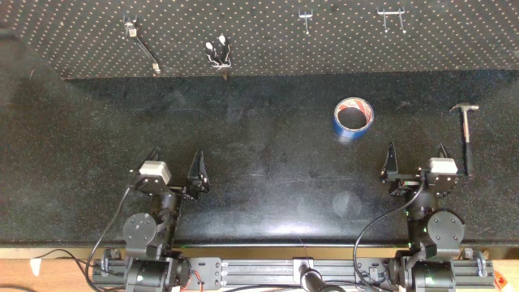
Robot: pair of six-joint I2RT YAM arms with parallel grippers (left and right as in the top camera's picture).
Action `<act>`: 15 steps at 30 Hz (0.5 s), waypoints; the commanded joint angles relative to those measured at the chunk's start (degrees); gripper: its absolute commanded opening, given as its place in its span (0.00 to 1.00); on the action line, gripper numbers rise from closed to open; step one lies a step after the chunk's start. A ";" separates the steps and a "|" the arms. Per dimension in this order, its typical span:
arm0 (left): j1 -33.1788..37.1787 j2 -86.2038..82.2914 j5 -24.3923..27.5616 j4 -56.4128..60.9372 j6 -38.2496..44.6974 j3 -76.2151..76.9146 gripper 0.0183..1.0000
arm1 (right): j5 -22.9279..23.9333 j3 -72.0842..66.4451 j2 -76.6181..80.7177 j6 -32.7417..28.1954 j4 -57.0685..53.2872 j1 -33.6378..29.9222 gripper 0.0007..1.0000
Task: Place Tools Onto Pegboard
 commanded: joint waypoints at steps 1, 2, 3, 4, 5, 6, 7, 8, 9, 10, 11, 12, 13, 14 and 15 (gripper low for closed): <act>0.11 -0.92 0.61 -0.81 7.30 -0.26 1.00 | -0.33 -0.20 -0.24 -0.79 -0.31 -0.33 1.00; 0.11 -0.92 0.59 -0.81 7.30 -0.26 1.00 | -0.33 -0.20 -0.24 -0.79 -0.31 -0.33 1.00; 0.11 -0.92 0.57 -0.81 7.28 -0.26 0.99 | -0.33 -0.20 -0.24 -0.81 -0.31 -0.33 1.00; 0.11 -0.92 0.57 -0.81 7.28 -0.26 1.00 | -0.33 -0.20 -0.24 -0.81 -0.31 -0.33 1.00; 0.11 -0.92 0.57 -0.81 7.30 -0.26 1.00 | -0.33 -0.20 -0.24 -0.81 -0.31 -0.33 1.00; 0.11 -0.92 0.55 -0.81 7.30 -0.26 1.00 | -0.33 -0.20 -0.24 -0.79 -0.31 -0.33 1.00; 0.11 -0.92 0.57 -0.81 7.30 -0.26 1.00 | -0.33 -0.20 -0.24 -0.79 -0.31 -0.33 1.00; 0.11 -0.92 0.59 -0.76 7.26 -0.26 1.00 | -0.33 -0.20 -0.24 -0.81 -0.31 -0.33 1.00; 0.11 -0.92 0.57 -0.76 7.26 -0.26 1.00 | -0.33 -0.20 -0.24 -0.79 -0.31 -0.33 1.00; 0.11 -0.92 0.57 -0.76 7.26 -0.26 1.00 | -0.33 -0.20 -0.24 -0.81 -0.31 -0.33 1.00; 0.11 -0.90 0.57 -0.76 7.26 -0.26 1.00 | -0.33 -0.20 -0.24 -0.81 -0.31 -0.33 1.00; 0.11 -0.90 0.57 -0.76 7.26 -0.26 1.00 | -0.33 -0.20 -0.24 -0.79 -0.31 -0.33 1.00; 0.11 -0.90 0.57 -0.76 7.26 -0.26 1.00 | -0.33 -0.20 -0.24 -0.81 -0.31 -0.33 1.00; 0.11 -0.90 0.57 -0.76 7.26 -0.26 1.00 | -0.33 -0.20 -0.24 -0.79 -0.31 -0.33 1.00; 0.11 -0.90 0.57 -0.76 7.26 -0.26 1.00 | -0.33 -0.20 -0.24 -0.81 -0.31 -0.33 1.00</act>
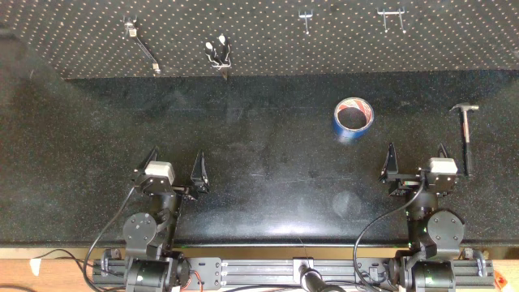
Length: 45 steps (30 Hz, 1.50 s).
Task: Place Tools Onto Pegboard
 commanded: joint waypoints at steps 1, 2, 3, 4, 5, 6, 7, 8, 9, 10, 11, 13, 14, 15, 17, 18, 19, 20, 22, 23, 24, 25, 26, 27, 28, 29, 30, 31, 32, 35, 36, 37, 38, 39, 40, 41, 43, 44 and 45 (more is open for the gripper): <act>0.11 -0.79 0.61 -0.42 0.74 -0.13 1.00 | -0.33 -0.20 -0.24 -0.81 -0.31 -0.33 1.00; 0.11 -0.79 0.61 -0.42 0.74 -0.13 1.00 | -0.33 -0.20 -0.24 -0.81 -0.31 -0.33 1.00; 0.11 -0.79 0.61 -0.42 0.74 -0.13 1.00 | -0.33 -0.20 -0.24 -0.81 -0.31 -0.33 1.00; 0.11 -0.79 0.61 -0.42 0.74 -0.13 1.00 | -0.33 -0.20 -0.24 -0.79 -0.31 -0.33 1.00; 0.11 -0.79 0.61 -0.42 0.74 -0.13 1.00 | -0.33 -0.20 -0.24 -0.81 -0.31 -0.33 1.00; 0.11 -0.79 0.61 -0.42 0.74 -0.13 1.00 | -0.33 -0.20 -0.24 -0.81 -0.31 -0.33 1.00; 0.11 -0.79 0.61 -0.42 0.74 -0.13 1.00 | -0.33 -0.20 -0.24 -0.79 -0.31 -0.33 1.00; 0.11 -0.79 0.61 -0.42 0.74 -0.13 1.00 | -0.33 -0.20 -0.24 -0.81 -0.31 -0.33 1.00; 0.11 -0.79 0.61 -0.42 0.74 -0.13 1.00 | -0.33 -0.20 -0.24 -0.79 -0.31 -0.33 1.00; 0.11 -0.79 0.61 -0.42 0.74 -0.13 1.00 | -0.26 -0.20 -0.24 -0.85 -0.31 -0.33 1.00; 0.11 -0.79 0.61 -0.42 0.74 -0.13 1.00 | 0.42 -0.20 -0.24 -0.83 -0.28 -0.33 1.00; 0.11 -0.79 0.61 -0.42 0.74 -0.13 1.00 | 0.55 -0.20 -0.24 -0.83 -0.24 -0.33 1.00; 0.11 -0.79 0.61 -0.42 0.74 -0.13 1.00 | 0.55 -0.20 -0.24 -0.83 -0.24 -0.33 1.00; 0.11 -0.79 0.61 -0.42 0.74 -0.13 1.00 | 0.24 -0.20 -0.24 -0.79 -0.26 -0.33 1.00; 0.11 -0.79 0.61 -0.42 0.74 -0.13 1.00 | -0.70 -0.20 -0.24 0.02 -0.28 -0.33 1.00; 0.11 -0.79 0.61 -0.42 0.74 -0.13 1.00 | -1.38 -0.20 -0.24 0.11 -0.31 -0.33 1.00; 0.11 -0.79 0.61 -0.42 0.74 -0.13 1.00 | -1.38 -0.04 -0.24 0.09 -0.09 -0.33 1.00; 0.11 -0.79 0.61 -0.42 0.74 -0.13 1.00 | -2.95 1.57 -0.24 0.76 -1.27 -0.33 1.00; 0.11 -0.79 0.61 -0.42 0.74 -0.13 1.00 | -5.90 9.03 0.13 5.46 -10.49 -0.33 0.98; 0.11 -0.79 0.61 -0.42 0.74 -0.13 1.00 | -5.92 12.81 1.05 6.93 -16.26 -0.33 0.98; 0.11 -0.79 0.61 -0.42 0.74 -0.13 1.00 | -6.21 17.31 3.02 9.01 -22.16 -0.33 0.98; 0.11 -0.79 0.61 -0.42 0.74 -0.13 1.00 | -8.00 20.31 5.25 9.11 -23.98 -0.33 0.98; 0.11 -0.79 0.61 -0.42 0.74 -0.13 1.00 | -10.16 22.97 8.11 9.09 -24.04 -0.33 0.98; 0.11 -0.79 0.61 -0.42 0.74 -0.13 1.00 | -12.35 25.49 11.74 8.85 -24.09 -0.33 0.98; 0.11 -0.79 0.61 -0.42 0.74 -0.13 1.00 | -16.41 28.20 18.34 8.68 -24.28 -0.33 0.98; 0.11 -0.79 0.61 -0.42 0.74 -0.13 1.00 | -19.56 29.66 24.11 8.72 -24.26 -0.33 0.98; 0.11 -0.79 0.61 -0.39 0.74 -0.13 1.00 | -22.27 31.30 31.10 9.11 -24.24 -0.33 0.98; 0.11 -0.79 0.61 -0.42 0.74 -0.13 1.00 | -22.91 32.96 36.96 9.84 -24.26 -0.33 0.98; 0.11 -0.79 0.61 -0.42 0.74 -0.13 1.00 | -23.28 35.21 43.78 9.77 -24.26 -0.33 0.98; 0.11 -0.79 0.61 -0.42 0.74 -0.13 1.00 | -23.26 44.15 65.44 7.26 -24.04 1.62 0.98; 0.11 -0.79 0.61 -0.42 0.74 -0.13 1.00 | -23.21 47.01 70.55 6.47 -23.98 2.73 0.98; 0.11 -0.79 0.61 -0.42 0.74 -0.13 1.00 | -23.21 49.72 74.77 5.38 -23.87 3.85 0.98; 0.11 -0.79 0.61 -0.42 0.74 -0.13 1.00 | -21.46 52.63 78.66 4.98 -23.91 5.27 0.98; 0.11 -0.79 0.61 -0.42 0.74 -0.13 1.00 | -17.62 55.36 81.96 4.98 -24.41 6.88 0.97; 0.11 -0.79 0.61 -0.42 0.74 -0.13 1.00 | -14.67 57.94 84.74 4.96 -25.99 8.22 0.98; 0.11 -0.79 0.61 -0.42 0.74 -0.13 1.00 | -13.70 59.14 85.94 4.74 -26.71 8.85 0.98; 0.11 -0.79 0.61 -0.42 0.74 -0.13 1.00 | -12.35 61.79 88.87 2.78 -26.91 10.84 0.98; 0.11 -0.79 0.61 -0.42 0.74 -0.13 1.00 | -11.02 62.42 89.72 2.80 -27.10 11.61 0.98; 0.11 -0.79 0.61 -0.42 0.74 -0.13 1.00 | -9.84 62.47 89.90 2.84 -27.41 12.26 0.98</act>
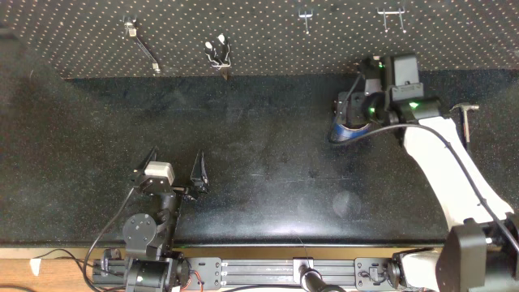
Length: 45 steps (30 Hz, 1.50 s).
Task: Place Tools Onto Pegboard
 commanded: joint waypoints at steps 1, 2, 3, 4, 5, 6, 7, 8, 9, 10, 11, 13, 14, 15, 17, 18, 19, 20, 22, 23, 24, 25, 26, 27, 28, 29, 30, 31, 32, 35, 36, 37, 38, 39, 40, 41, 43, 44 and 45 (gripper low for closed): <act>0.11 -0.42 0.61 -0.35 0.72 -0.13 1.00 | 5.22 2.34 1.86 -1.92 -0.74 2.64 0.98; 0.11 -0.42 0.61 -0.35 0.72 -0.13 1.00 | 5.29 2.34 1.90 -1.95 -0.74 3.08 0.97; 0.11 -0.42 0.61 -0.35 0.72 -0.13 1.00 | 5.77 2.34 1.90 -1.90 -0.79 3.48 0.98; 0.11 -0.42 0.61 -0.35 0.72 -0.13 1.00 | 6.45 2.34 1.90 -1.90 -0.85 4.13 0.98; 0.11 -0.42 0.61 -0.35 0.72 -0.13 1.00 | 6.51 2.34 1.92 -1.86 -1.14 4.63 0.98; 0.11 -0.42 0.61 -0.35 0.72 -0.13 1.00 | 6.56 2.32 2.05 -1.66 -1.62 5.11 0.98; 0.11 -0.42 0.61 -0.35 0.72 -0.13 1.00 | 6.51 2.32 2.23 -1.60 -1.77 5.38 0.98; 0.11 -0.42 0.61 -0.35 0.72 -0.13 0.99 | 6.49 2.32 2.67 -1.40 -1.68 5.79 0.98; 0.11 -0.42 0.61 -0.35 0.72 -0.13 1.00 | 6.49 2.32 3.04 -1.40 -1.68 6.12 0.98; 0.11 -0.42 0.61 -0.35 0.72 -0.13 1.00 | 6.49 2.32 3.76 -1.40 -1.49 6.60 0.98; 0.11 -0.42 0.61 -0.35 0.72 -0.13 1.00 | 6.49 2.32 4.35 -1.36 -1.46 6.73 0.98; 0.11 -0.42 0.61 -0.35 0.72 -0.13 1.00 | 6.49 2.32 6.58 -0.44 -1.25 6.73 0.98; 0.11 -0.42 0.61 -0.33 0.72 -0.13 1.00 | 6.43 2.32 7.93 -0.09 -1.01 6.73 0.98; 0.11 -0.42 0.61 -0.35 0.72 -0.13 1.00 | 6.23 2.32 8.87 -0.11 -0.76 6.73 0.98; 0.11 -0.42 0.61 -0.35 0.72 -0.13 1.00 | 6.05 2.32 10.19 -0.11 -0.22 6.73 0.98; 0.11 -0.42 0.61 -0.35 0.72 -0.13 1.00 | 6.08 2.32 10.25 -0.15 -0.02 6.73 0.95; 0.11 -0.42 0.61 -0.35 0.72 -0.13 1.00 | 6.08 2.32 10.25 -0.17 0.17 6.73 0.73; 0.11 -0.42 0.61 -0.35 0.72 -0.13 0.99 | 6.10 2.32 10.25 -0.20 0.26 6.73 0.46; 0.11 -0.42 0.61 -0.35 0.72 -0.13 1.00 | 6.08 2.32 10.25 -0.20 0.26 6.73 0.08; 0.11 -0.42 0.61 -0.35 0.72 -0.13 1.00 | 6.08 2.32 10.25 -0.20 0.28 6.73 0.08; 0.11 -0.42 0.61 -0.35 0.72 -0.13 1.00 | 6.08 2.32 10.25 -0.17 0.28 6.73 0.08; 0.11 -0.42 0.61 -0.35 0.72 -0.13 1.00 | 6.05 2.32 10.14 -0.15 0.28 6.73 0.07; 0.11 -0.42 0.61 -0.35 0.72 -0.13 1.00 | 5.97 2.34 9.84 -0.13 0.24 6.73 0.07; 0.11 -0.42 0.61 -0.35 0.72 -0.13 1.00 | 5.40 2.34 9.22 -0.15 0.24 6.88 0.07; 0.11 -0.42 0.61 -0.35 0.72 -0.13 1.00 | 5.05 2.34 7.87 -0.15 0.24 7.28 0.07; 0.11 -0.42 0.61 -0.35 0.72 -0.13 1.00 | 5.18 2.34 5.77 -0.15 0.31 8.07 0.07; 0.11 -0.42 0.61 -0.35 0.72 -0.13 1.00 | 5.20 2.34 3.82 -0.17 0.76 8.81 0.07; 0.11 -0.42 0.61 -0.35 0.72 -0.13 1.00 | 5.20 2.34 0.79 -0.17 1.92 10.03 0.07; 0.11 -0.42 0.61 -0.35 0.72 -0.13 1.00 | 5.20 2.34 -1.97 -0.17 3.17 11.23 0.07; 0.11 -0.42 0.61 -0.35 0.74 -0.13 1.00 | 9.68 2.32 -9.79 -0.15 6.47 15.32 0.08; 0.11 -0.42 0.61 -0.35 0.72 -0.13 1.00 | 12.00 2.32 -12.20 -0.13 7.04 16.65 0.07; 0.11 -0.42 0.61 -0.35 0.72 -0.13 1.00 | 12.83 2.32 -13.84 -0.15 8.11 17.51 0.07; 0.11 -0.42 0.61 -0.35 0.72 -0.13 1.00 | 13.18 2.32 -14.93 -0.15 9.49 17.99 0.07; 0.11 -0.42 0.61 -0.35 0.72 -0.13 1.00 | 13.16 2.32 -15.91 -0.15 11.72 18.36 0.07; 0.11 -0.42 0.61 -0.35 0.72 -0.13 1.00 | 13.16 2.32 -16.55 -0.17 14.73 18.51 0.07; 0.11 -0.42 0.61 -0.35 0.72 -0.13 1.00 | 13.18 2.32 -16.65 -0.20 16.98 18.51 0.07; 0.11 -0.42 0.61 -0.35 0.72 -0.13 0.99 | 13.18 2.32 -16.65 -0.37 20.87 18.51 0.08; 0.11 -0.42 0.61 -0.35 0.72 -0.13 1.00 | 13.16 2.32 -16.65 -0.37 22.08 18.51 0.07; 0.11 -0.42 0.61 -0.35 0.72 -0.13 1.00 | 13.16 2.32 -16.65 -0.39 23.37 18.51 0.07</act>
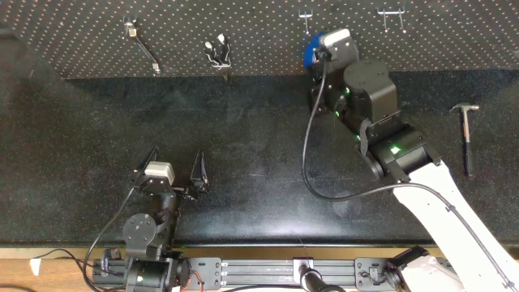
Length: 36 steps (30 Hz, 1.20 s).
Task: Place Tools Onto Pegboard
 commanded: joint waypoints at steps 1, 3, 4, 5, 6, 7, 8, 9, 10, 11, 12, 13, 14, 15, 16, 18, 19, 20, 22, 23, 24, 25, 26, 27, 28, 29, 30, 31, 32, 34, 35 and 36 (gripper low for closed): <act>0.11 -0.42 0.63 -0.33 0.72 -0.13 1.00 | 1.16 0.92 -1.20 -0.55 4.68 0.39 0.07; 0.11 -0.42 0.63 -0.33 0.72 -0.13 1.00 | 1.11 0.92 -0.20 -3.28 8.57 0.50 0.07; 0.11 -0.42 0.63 -0.33 0.72 -0.13 1.00 | 0.83 0.92 0.59 -3.45 10.10 0.50 0.07; 0.11 -0.42 0.63 -0.33 0.72 -0.13 1.00 | 0.46 0.92 1.31 -3.43 11.04 0.50 0.07; 0.11 -0.42 0.63 -0.33 0.72 -0.13 1.00 | 0.44 0.92 2.08 -3.41 11.54 0.52 0.07; 0.11 -0.42 0.63 -0.33 0.72 -0.13 1.00 | 0.46 0.92 2.95 -3.41 11.82 0.52 0.08; 0.11 -0.42 0.63 -0.33 0.72 -0.13 1.00 | 0.44 0.92 3.98 -3.41 12.55 0.57 0.07; 0.11 -0.42 0.63 -0.33 0.72 -0.13 1.00 | 0.46 0.92 5.66 -3.41 14.29 0.90 0.07; 0.11 -0.42 0.63 -0.33 0.72 -0.13 1.00 | 0.42 0.92 6.51 -3.41 15.10 0.98 0.07; 0.11 -0.42 0.63 -0.33 0.72 -0.13 1.00 | 0.42 0.92 7.32 -3.41 15.85 0.98 0.08; 0.11 -0.42 0.63 -0.33 0.72 -0.13 1.00 | 0.42 0.92 8.20 -3.41 16.70 0.98 0.07; 0.11 -0.42 0.63 -0.33 0.72 -0.13 1.00 | 0.42 0.92 9.38 -3.41 17.73 0.98 0.08; 0.11 -0.42 0.63 -0.33 0.72 -0.13 1.00 | 0.44 0.92 10.36 -3.43 18.43 0.98 0.07; 0.11 -0.42 0.63 -0.31 0.72 -0.13 1.00 | 0.44 0.92 11.17 -3.41 18.99 0.98 0.07; 0.11 -0.42 0.63 -0.33 0.72 -0.13 1.00 | 0.44 0.92 12.55 -3.41 20.06 0.98 0.07; 0.11 -0.42 0.63 -0.33 0.72 -0.13 1.00 | 0.46 0.92 14.43 -3.43 21.66 0.98 0.07; 0.11 -0.42 0.63 -0.33 0.72 -0.13 1.00 | 0.46 0.92 15.21 -3.43 22.43 0.98 0.07; 0.11 -0.42 0.63 -0.33 0.72 -0.13 1.00 | 0.48 0.92 16.06 -3.45 23.19 0.98 0.07; 0.11 -0.42 0.63 -0.33 0.72 -0.13 1.00 | 0.52 0.92 17.16 -3.48 24.28 0.98 0.07; 0.11 -0.42 0.63 -0.33 0.72 -0.13 1.00 | 0.55 0.92 17.77 -4.11 25.20 0.92 0.08; 0.11 -0.42 0.63 -0.33 0.72 -0.13 1.00 | 0.74 0.92 18.14 -4.11 25.83 0.90 0.07; 0.11 -0.42 0.63 -0.33 0.72 -0.13 1.00 | 0.72 0.92 18.78 -4.11 26.77 0.81 0.07; 0.11 -0.42 0.63 -0.33 0.72 -0.13 1.00 | 0.72 0.92 19.19 -4.11 26.99 0.81 0.07; 0.11 -0.42 0.63 -0.33 0.72 -0.13 1.00 | 0.70 0.92 19.47 -4.09 27.02 0.81 0.08; 0.11 -0.42 0.63 -0.33 0.72 -0.13 1.00 | 0.70 0.92 19.47 -4.09 27.02 0.81 0.08; 0.11 -0.42 0.63 -0.33 0.72 -0.13 1.00 | 0.68 0.92 19.47 -4.07 27.15 0.81 0.16; 0.11 -0.42 0.63 -0.33 0.72 -0.13 1.00 | 0.44 0.92 19.47 -4.04 27.15 0.81 0.17; 0.11 -0.42 0.63 -0.33 0.72 -0.13 1.00 | 0.22 0.92 19.47 -4.04 27.15 0.83 0.17; 0.11 -0.42 0.63 -0.33 0.72 -0.13 1.00 | -0.57 0.92 19.45 -4.04 27.15 0.87 0.21; 0.11 -0.42 0.63 -0.33 0.72 -0.13 1.00 | -3.10 0.92 19.45 -4.04 27.12 0.87 0.24; 0.11 -0.42 0.63 -0.33 0.72 -0.13 1.00 | -3.91 0.92 19.43 -4.04 27.08 0.87 0.24; 0.11 -0.42 0.63 -0.33 0.72 -0.13 1.00 | -4.52 0.92 18.82 -4.02 25.57 0.87 0.24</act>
